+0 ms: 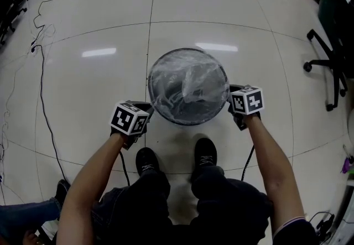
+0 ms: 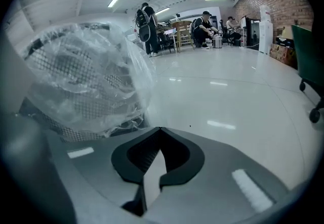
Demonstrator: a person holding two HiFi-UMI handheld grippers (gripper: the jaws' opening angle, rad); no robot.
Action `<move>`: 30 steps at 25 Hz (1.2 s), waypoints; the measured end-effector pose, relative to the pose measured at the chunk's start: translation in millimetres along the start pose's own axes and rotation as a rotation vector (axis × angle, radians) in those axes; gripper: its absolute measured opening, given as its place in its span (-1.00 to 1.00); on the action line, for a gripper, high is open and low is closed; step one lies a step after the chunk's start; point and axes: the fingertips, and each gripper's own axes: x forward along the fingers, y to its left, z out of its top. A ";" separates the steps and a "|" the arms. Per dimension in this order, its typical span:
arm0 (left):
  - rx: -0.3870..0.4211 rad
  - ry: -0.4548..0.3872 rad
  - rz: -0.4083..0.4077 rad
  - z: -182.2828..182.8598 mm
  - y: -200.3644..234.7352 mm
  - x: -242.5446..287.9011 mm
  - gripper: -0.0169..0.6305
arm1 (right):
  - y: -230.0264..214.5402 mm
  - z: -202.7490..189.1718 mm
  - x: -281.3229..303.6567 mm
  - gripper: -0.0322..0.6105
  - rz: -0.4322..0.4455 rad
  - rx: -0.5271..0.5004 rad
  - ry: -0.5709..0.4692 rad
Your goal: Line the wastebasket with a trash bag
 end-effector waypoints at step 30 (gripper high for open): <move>-0.080 -0.151 0.162 -1.3 -1.0 -90.2 -0.89 | 20.2 -25.6 -96.5 -0.42 0.107 0.008 -0.045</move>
